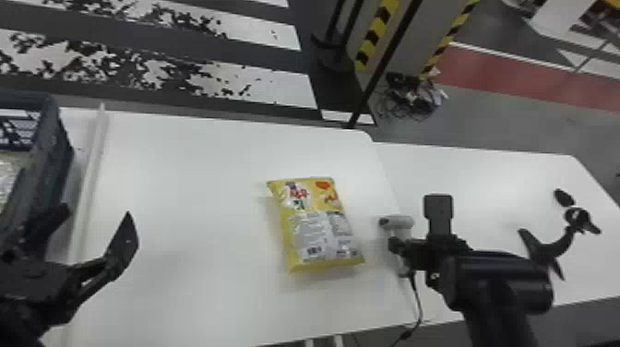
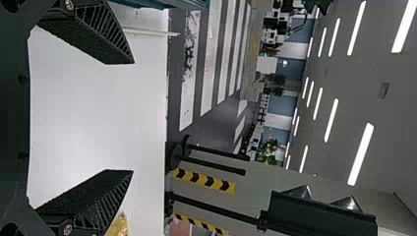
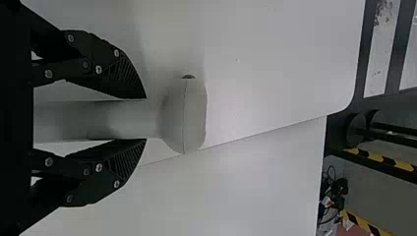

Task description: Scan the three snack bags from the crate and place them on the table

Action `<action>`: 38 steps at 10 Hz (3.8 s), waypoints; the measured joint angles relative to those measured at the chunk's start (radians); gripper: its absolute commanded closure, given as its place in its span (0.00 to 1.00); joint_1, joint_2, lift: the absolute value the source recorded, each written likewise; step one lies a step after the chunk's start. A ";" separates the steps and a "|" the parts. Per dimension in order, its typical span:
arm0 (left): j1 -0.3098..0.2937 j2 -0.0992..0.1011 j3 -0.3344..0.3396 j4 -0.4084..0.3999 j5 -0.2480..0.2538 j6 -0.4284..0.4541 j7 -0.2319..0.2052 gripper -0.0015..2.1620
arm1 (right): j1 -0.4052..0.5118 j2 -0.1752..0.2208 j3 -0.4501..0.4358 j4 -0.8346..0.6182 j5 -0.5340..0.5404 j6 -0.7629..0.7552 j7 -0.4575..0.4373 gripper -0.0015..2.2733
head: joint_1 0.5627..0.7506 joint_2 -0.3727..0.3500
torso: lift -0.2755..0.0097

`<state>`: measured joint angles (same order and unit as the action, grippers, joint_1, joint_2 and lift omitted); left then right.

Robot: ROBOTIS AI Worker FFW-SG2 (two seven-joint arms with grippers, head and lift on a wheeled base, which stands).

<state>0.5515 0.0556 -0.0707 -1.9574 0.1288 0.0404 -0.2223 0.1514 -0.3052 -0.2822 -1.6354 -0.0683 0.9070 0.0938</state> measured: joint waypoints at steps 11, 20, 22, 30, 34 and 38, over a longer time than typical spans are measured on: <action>-0.004 0.003 -0.004 0.007 0.000 0.002 0.000 0.04 | 0.248 0.079 -0.005 -0.626 -0.019 0.433 0.042 0.99 | 0.70 0.03 | 0.75; -0.004 0.006 -0.016 0.008 -0.001 0.002 -0.002 0.04 | 0.221 0.081 0.230 -0.790 0.008 0.649 0.038 0.99 | 0.70 0.20 | 0.75; -0.004 0.006 -0.015 0.008 -0.001 0.002 -0.001 0.04 | 0.207 0.081 0.262 -0.768 0.016 0.649 0.034 0.99 | 0.70 0.22 | 0.75; -0.004 0.004 -0.012 0.012 0.000 -0.001 -0.001 0.04 | 0.171 0.069 0.183 -0.727 0.025 0.609 0.030 0.99 | 0.70 0.17 | 0.75; -0.005 0.004 -0.011 0.010 0.000 0.002 -0.002 0.04 | 0.082 0.033 0.045 -0.470 0.009 0.371 0.031 0.99 | 0.70 0.03 | 0.75; -0.005 0.003 -0.011 0.008 0.000 0.002 -0.002 0.04 | -0.041 -0.022 0.035 -0.181 0.009 0.201 0.056 0.99 | 0.70 0.03 | 0.75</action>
<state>0.5461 0.0585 -0.0813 -1.9498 0.1283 0.0423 -0.2239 0.1103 -0.3270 -0.2468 -1.8165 -0.0588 1.1077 0.1496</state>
